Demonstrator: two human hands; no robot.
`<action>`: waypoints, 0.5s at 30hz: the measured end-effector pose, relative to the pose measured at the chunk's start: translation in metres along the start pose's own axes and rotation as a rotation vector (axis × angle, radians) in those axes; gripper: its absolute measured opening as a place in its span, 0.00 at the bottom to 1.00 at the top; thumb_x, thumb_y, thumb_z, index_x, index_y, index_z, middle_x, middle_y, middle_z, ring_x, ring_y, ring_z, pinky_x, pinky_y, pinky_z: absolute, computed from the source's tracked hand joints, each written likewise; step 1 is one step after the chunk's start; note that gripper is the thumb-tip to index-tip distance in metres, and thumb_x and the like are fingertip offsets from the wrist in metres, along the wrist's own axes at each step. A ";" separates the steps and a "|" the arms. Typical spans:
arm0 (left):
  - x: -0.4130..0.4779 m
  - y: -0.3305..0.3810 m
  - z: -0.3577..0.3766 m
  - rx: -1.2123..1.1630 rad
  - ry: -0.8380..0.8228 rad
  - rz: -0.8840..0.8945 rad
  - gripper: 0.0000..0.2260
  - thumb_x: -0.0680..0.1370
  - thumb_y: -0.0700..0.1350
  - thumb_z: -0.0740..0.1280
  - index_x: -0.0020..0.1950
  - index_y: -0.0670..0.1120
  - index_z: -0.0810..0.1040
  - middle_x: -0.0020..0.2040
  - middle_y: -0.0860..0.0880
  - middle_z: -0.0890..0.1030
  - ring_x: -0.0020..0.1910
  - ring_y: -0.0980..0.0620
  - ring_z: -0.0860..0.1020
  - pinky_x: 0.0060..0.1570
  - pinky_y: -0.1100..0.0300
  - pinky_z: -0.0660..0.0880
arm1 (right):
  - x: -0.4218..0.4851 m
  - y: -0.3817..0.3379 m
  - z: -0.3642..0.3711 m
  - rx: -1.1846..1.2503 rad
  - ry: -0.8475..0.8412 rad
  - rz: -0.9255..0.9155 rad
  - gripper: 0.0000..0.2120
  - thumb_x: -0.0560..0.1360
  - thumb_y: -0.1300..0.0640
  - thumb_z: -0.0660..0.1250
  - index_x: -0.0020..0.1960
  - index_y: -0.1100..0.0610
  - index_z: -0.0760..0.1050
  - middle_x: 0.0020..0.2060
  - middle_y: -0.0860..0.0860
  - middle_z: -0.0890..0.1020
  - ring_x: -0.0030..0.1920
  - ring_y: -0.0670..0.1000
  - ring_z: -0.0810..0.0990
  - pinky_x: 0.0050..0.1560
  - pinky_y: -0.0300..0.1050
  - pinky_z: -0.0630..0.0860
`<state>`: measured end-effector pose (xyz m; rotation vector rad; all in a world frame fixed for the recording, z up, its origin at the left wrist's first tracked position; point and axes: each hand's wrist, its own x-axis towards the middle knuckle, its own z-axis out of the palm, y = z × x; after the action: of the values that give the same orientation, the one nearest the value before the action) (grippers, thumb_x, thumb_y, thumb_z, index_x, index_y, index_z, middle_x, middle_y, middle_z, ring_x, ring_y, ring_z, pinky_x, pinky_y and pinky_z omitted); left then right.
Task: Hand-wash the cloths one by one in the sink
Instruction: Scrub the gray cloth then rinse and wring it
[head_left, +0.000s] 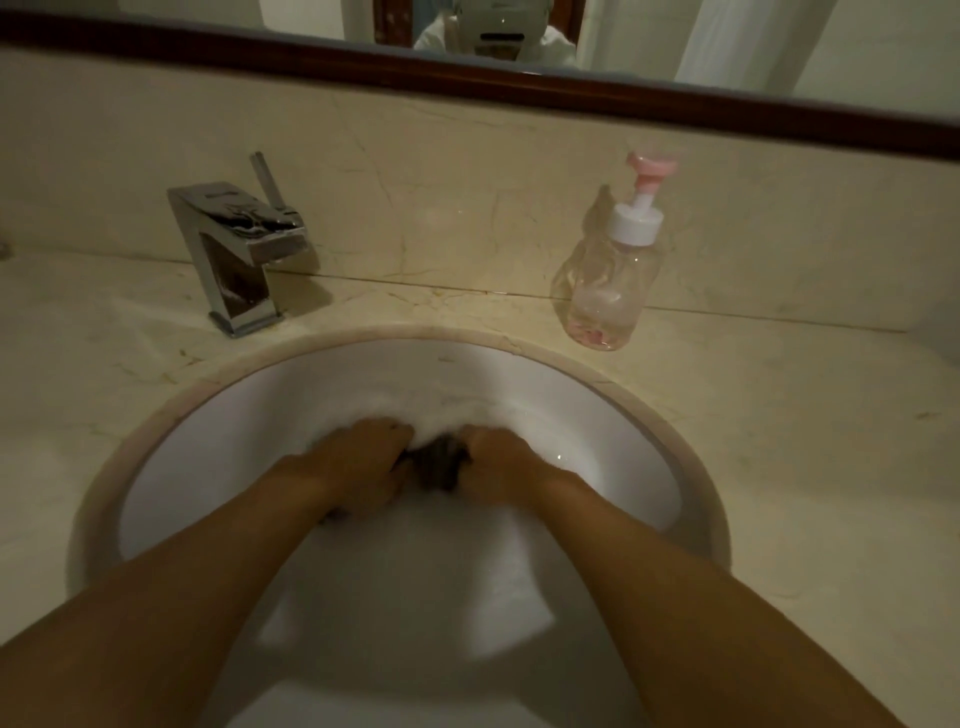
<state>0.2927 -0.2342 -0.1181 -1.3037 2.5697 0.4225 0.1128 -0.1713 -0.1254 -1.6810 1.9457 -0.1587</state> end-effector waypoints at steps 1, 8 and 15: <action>0.000 0.003 -0.003 -0.081 0.037 -0.035 0.24 0.85 0.56 0.53 0.79 0.46 0.63 0.78 0.44 0.66 0.75 0.43 0.66 0.72 0.52 0.62 | 0.002 0.000 -0.005 0.194 0.015 0.018 0.16 0.80 0.61 0.65 0.66 0.62 0.76 0.60 0.62 0.81 0.59 0.62 0.80 0.62 0.57 0.79; -0.006 0.049 -0.038 -0.573 0.369 -0.019 0.12 0.85 0.53 0.56 0.61 0.50 0.75 0.62 0.52 0.75 0.59 0.51 0.73 0.58 0.60 0.66 | -0.016 -0.031 -0.026 0.708 0.377 0.067 0.15 0.84 0.50 0.61 0.59 0.61 0.78 0.54 0.55 0.82 0.57 0.58 0.80 0.60 0.52 0.77; -0.019 0.036 -0.046 -1.175 0.511 -0.095 0.11 0.84 0.46 0.62 0.46 0.47 0.80 0.46 0.49 0.81 0.47 0.56 0.81 0.45 0.64 0.76 | -0.038 -0.072 -0.019 0.915 0.407 -0.069 0.11 0.81 0.43 0.66 0.58 0.49 0.74 0.48 0.44 0.81 0.49 0.46 0.81 0.52 0.46 0.80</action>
<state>0.2709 -0.2155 -0.0636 -2.0351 2.6062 2.0046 0.1687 -0.1559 -0.0655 -1.1240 1.6465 -1.2829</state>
